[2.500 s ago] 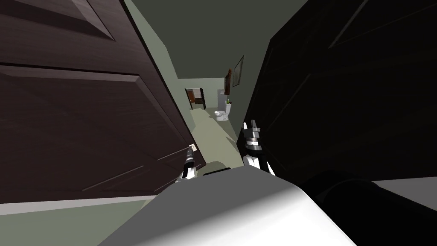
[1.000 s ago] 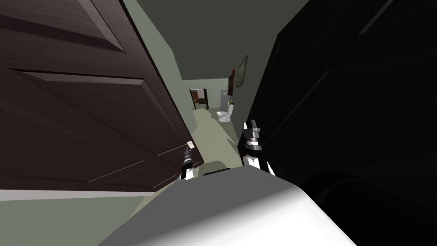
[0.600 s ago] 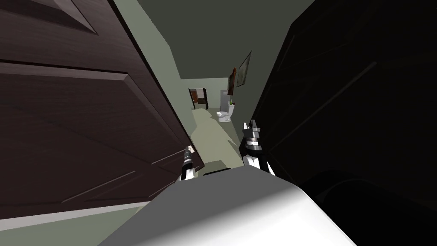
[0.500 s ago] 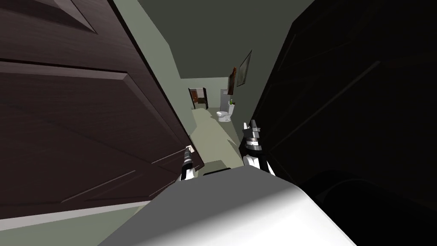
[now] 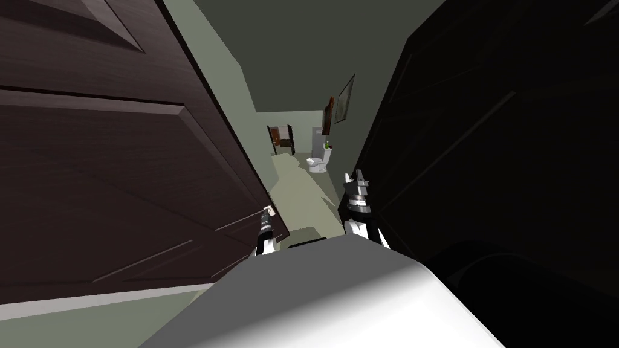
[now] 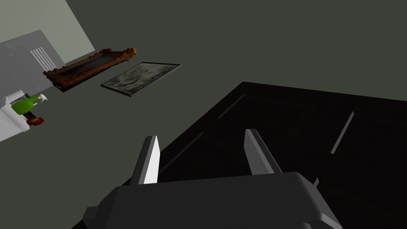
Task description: Push the door open
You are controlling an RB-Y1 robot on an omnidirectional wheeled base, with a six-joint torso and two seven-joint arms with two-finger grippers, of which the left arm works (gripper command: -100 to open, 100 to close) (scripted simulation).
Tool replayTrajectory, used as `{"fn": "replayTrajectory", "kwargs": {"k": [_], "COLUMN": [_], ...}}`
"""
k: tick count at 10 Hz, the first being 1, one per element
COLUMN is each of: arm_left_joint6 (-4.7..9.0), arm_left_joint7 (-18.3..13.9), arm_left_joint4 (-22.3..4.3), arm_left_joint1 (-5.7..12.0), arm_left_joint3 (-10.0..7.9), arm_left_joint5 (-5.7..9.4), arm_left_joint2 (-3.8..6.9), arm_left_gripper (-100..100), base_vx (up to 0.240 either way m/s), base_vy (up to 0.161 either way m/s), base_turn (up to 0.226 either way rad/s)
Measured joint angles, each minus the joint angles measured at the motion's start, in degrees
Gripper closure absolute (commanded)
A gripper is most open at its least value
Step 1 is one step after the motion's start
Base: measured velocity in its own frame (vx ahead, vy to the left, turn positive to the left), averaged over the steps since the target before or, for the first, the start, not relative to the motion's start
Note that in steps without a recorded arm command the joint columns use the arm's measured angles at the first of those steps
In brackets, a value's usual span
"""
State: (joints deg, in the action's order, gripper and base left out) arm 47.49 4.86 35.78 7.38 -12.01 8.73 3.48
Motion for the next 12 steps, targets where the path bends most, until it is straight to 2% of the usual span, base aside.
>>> {"fn": "replayTrajectory", "kwargs": {"k": [2, 3, 4, 5, 6, 7, 9, 10, 11, 12], "arm_left_joint6": [-0.84, -1.49, -1.4, 0.06, 0.6, 0.3, -1.38, -1.8, -1.14, -1.2], "arm_left_joint7": [0.5, 0.6, 0.6, 0.5, 0.5, 0.6, 1.4, 1.6, 1.5, 1.7], "arm_left_joint4": [0.1, 1.2, 0.6, -2.0, -2.4, -1.5, 0.5, 0.7, -1.3, -1.1], "arm_left_joint1": [-0.37, -0.82, -0.31, 0.97, 1.32, 1.15, -0.03, -0.2, 0.72, 0.59], "arm_left_joint3": [-0.71, -1.13, -1.75, -2.42, -2.86, -3.02, -4.08, -4.65, -5.32, -5.99], "arm_left_joint5": [0.51, 0.79, 1.2, 1.65, 1.91, 1.99, 2.68, 3.06, 3.51, 3.92], "arm_left_joint2": [-0.18, -0.01, 0.48, 1.21, 1.47, 1.48, 0.93, 0.98, 1.51, 1.6], "arm_left_gripper": [100, 100, 100, 100, 100, 100, 100, 100, 100, 100], "base_vx": [0.188, 0.213, 0.214, 0.141, 0.055, 0.127, 0.168, 0.217, 0.223, 0.203], "base_vy": [-0.02, -0.051, -0.031, -0.012, 0.002, -0.021, -0.044, -0.045, -0.037, -0.022], "base_turn": [0.049, 0.063, 0.061, 0.028, 0.0, 0.036, 0.067, 0.078, 0.061, 0.067]}}
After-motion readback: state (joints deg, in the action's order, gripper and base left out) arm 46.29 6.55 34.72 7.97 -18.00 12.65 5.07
